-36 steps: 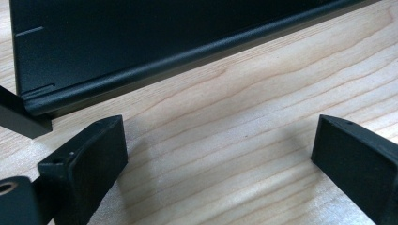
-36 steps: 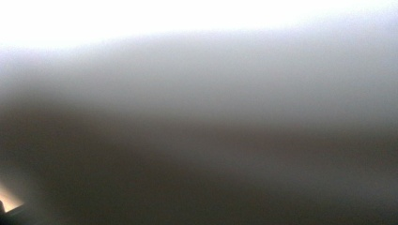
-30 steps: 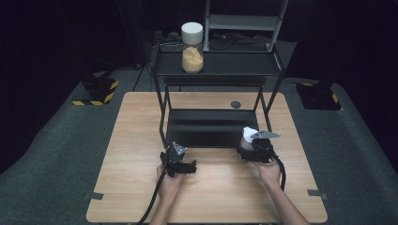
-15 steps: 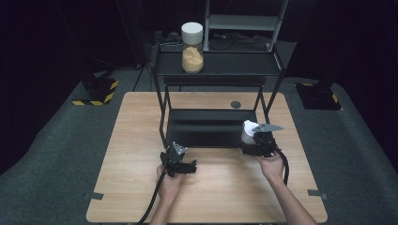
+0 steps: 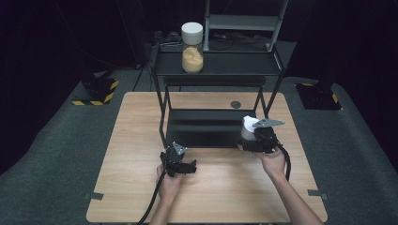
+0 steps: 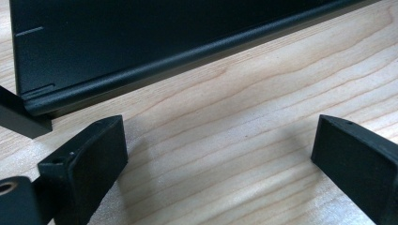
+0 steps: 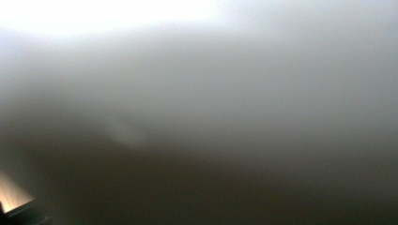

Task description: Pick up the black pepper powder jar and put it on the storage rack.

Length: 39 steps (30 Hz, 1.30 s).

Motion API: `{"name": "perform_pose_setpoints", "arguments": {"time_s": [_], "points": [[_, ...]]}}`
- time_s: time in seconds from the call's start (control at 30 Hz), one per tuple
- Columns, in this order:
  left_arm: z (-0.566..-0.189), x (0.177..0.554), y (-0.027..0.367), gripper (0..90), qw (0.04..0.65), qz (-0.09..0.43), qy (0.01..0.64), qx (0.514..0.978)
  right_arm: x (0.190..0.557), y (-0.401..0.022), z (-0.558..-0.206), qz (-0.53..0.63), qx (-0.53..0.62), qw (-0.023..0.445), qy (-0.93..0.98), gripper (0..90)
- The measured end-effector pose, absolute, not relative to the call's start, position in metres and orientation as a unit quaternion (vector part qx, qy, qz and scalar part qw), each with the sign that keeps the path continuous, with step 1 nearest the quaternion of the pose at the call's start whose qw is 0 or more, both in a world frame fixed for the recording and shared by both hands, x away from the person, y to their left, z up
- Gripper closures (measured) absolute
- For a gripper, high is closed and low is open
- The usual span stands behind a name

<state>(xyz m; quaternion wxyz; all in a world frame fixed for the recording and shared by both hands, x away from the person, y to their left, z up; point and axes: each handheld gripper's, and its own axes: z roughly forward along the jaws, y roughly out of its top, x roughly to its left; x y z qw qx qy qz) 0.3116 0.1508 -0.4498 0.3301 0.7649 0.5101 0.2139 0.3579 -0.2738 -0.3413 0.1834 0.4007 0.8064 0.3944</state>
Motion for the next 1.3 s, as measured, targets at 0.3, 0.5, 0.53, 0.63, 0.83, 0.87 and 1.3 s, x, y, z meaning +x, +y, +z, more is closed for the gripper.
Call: {"name": "perform_pose_setpoints", "arguments": {"time_s": [0.3,0.5,0.53,0.63,0.83,0.87,1.3], "points": [[-0.450,0.312,0.151,3.6,0.330,0.214,0.510,0.765,0.363,-0.275,-0.329,0.391,0.396,0.180,0.811,30.4],[-0.450,0.312,0.151,3.7,0.330,0.213,0.510,0.765,0.364,-0.274,-0.316,0.391,0.388,0.181,0.815,30.4],[-0.450,0.312,0.151,3.7,0.330,0.213,0.510,0.765,0.364,-0.274,-0.316,0.391,0.388,0.181,0.815,30.4],[-0.450,0.312,0.151,3.7,0.330,0.213,0.510,0.765,0.364,-0.275,-0.309,0.393,0.384,0.182,0.816,30.4],[-0.450,0.312,0.151,3.6,0.330,0.213,0.510,0.765,0.366,-0.274,-0.293,0.396,0.377,0.182,0.817,30.4],[-0.450,0.312,0.151,3.7,0.330,0.213,0.510,0.765,0.366,-0.274,-0.292,0.398,0.376,0.182,0.817,30.4],[-0.450,0.312,0.151,3.7,0.330,0.213,0.510,0.765,0.370,-0.268,-0.264,0.398,0.363,0.183,0.822,30.4]]}}
